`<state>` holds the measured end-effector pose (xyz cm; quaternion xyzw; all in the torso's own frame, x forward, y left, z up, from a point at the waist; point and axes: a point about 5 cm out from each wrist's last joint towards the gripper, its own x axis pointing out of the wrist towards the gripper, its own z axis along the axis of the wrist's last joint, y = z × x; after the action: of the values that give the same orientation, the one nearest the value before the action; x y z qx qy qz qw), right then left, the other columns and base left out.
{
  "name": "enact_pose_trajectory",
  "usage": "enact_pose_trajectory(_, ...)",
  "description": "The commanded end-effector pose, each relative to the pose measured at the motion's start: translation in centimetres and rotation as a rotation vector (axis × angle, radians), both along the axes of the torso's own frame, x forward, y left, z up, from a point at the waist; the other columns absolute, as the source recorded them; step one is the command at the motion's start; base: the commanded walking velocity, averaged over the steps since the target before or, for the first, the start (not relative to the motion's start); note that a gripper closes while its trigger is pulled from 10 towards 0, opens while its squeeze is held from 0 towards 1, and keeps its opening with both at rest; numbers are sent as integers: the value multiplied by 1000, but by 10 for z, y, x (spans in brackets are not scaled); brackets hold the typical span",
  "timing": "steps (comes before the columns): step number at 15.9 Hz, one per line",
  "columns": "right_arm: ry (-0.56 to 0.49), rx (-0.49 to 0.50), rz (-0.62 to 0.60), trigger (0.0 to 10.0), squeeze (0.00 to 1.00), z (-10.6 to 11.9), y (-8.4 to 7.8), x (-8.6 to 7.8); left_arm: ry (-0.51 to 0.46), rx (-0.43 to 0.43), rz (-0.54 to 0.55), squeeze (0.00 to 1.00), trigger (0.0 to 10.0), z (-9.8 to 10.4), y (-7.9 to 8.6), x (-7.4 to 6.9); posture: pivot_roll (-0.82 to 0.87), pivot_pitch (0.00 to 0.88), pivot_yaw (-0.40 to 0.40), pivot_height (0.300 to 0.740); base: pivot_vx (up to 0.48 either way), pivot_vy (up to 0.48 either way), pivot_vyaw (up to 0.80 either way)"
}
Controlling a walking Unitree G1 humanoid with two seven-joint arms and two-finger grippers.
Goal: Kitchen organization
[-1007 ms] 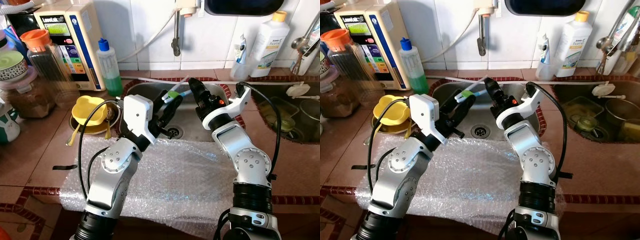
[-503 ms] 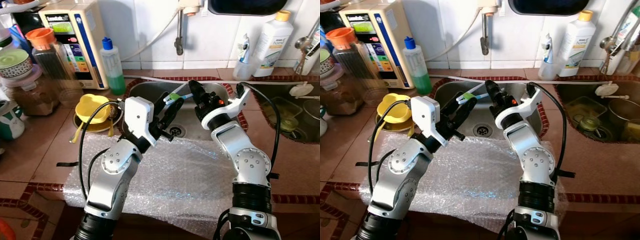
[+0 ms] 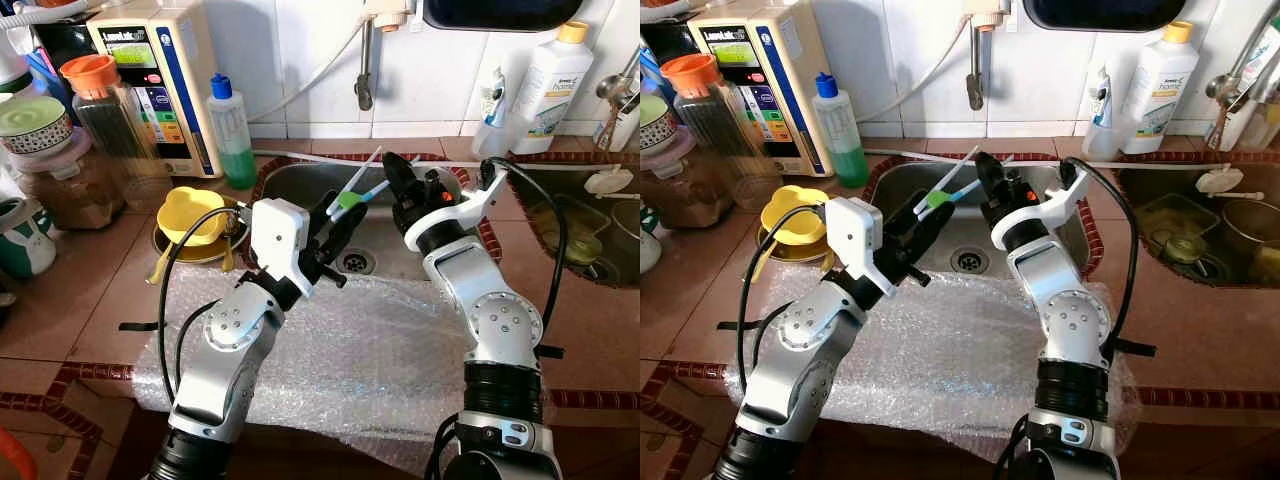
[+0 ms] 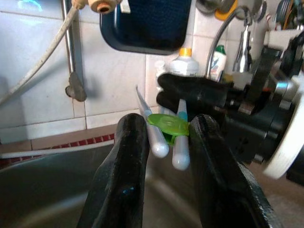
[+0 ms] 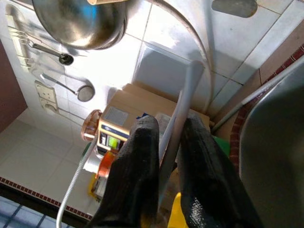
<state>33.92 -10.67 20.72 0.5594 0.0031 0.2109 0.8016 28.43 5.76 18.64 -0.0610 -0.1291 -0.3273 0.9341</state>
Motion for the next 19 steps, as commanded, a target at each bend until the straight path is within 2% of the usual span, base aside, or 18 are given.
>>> enact_pose_trajectory(1,29,30,50,0,0,2,23,1,-83,-17,3,0,10000,15,-1,-1,-10,19,74,740,0,0,0)
enact_pose_trajectory(11,38,77,31,0,0,7,19,3,-139,40,81,0,10000,11,4,3,-10,11,60,740,0,0,0)
enact_pose_trajectory(17,32,103,65,0,0,12,23,2,-152,53,132,0,10000,9,9,6,-6,15,51,740,0,0,0)
enact_pose_trajectory(18,31,95,77,0,0,12,23,1,-129,25,135,769,10000,7,10,7,-9,14,49,740,0,0,0)
enact_pose_trajectory(19,32,90,80,0,0,11,23,1,-119,8,147,1000,10000,7,12,8,-9,14,49,740,0,0,0)
